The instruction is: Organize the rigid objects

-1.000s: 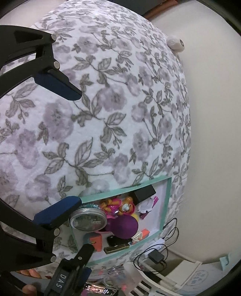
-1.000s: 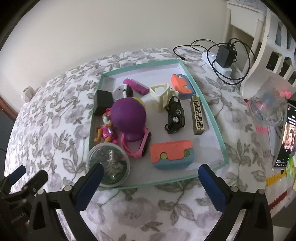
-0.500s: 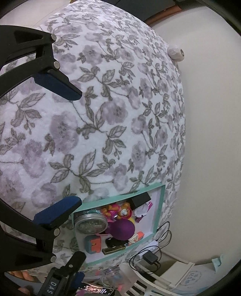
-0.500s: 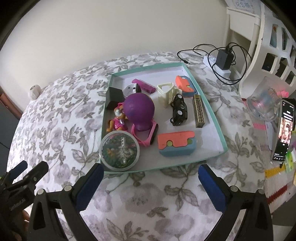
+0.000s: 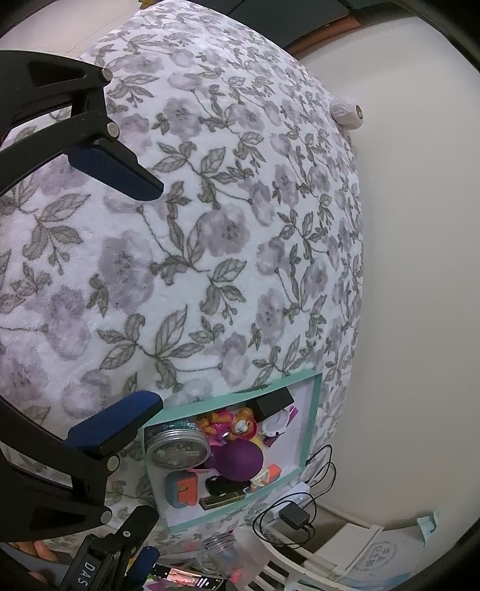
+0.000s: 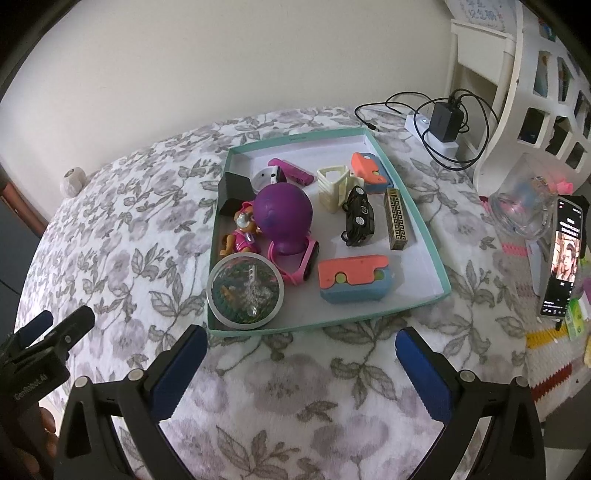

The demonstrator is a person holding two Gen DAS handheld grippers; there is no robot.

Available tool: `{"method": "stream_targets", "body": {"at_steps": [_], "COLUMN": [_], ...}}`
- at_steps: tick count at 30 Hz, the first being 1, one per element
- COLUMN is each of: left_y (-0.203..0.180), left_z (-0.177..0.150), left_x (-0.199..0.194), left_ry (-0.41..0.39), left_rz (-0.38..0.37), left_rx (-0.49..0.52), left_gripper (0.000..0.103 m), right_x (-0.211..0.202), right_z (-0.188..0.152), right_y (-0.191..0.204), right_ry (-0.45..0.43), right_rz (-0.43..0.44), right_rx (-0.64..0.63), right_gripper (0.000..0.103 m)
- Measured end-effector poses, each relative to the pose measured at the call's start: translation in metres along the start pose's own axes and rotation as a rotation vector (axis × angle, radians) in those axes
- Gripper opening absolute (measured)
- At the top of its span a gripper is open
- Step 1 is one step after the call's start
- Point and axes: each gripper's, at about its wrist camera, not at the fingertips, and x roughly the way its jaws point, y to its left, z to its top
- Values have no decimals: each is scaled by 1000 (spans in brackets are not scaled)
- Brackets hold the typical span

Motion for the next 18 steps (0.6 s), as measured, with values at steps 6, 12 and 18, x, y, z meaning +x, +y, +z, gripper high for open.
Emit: {"method": "stream_targets", "body": {"at_steps": [6, 12, 18], "left_y": [0, -2, -3], "left_z": [0, 0, 0], "left_x": [-2, -3, -2], "left_ry": [-7, -8, -6], "left_rz": [4, 15, 22], "left_rx": [3, 13, 21], "left_gripper": [103, 103, 103], "right_x": [-1, -1, 1], "right_z": [1, 1, 0], "right_y": [0, 3, 3], "right_ry": [-3, -2, 3], "right_rz": [4, 6, 4], "right_rx": [-4, -14, -16], "right_gripper": [103, 103, 103]}}
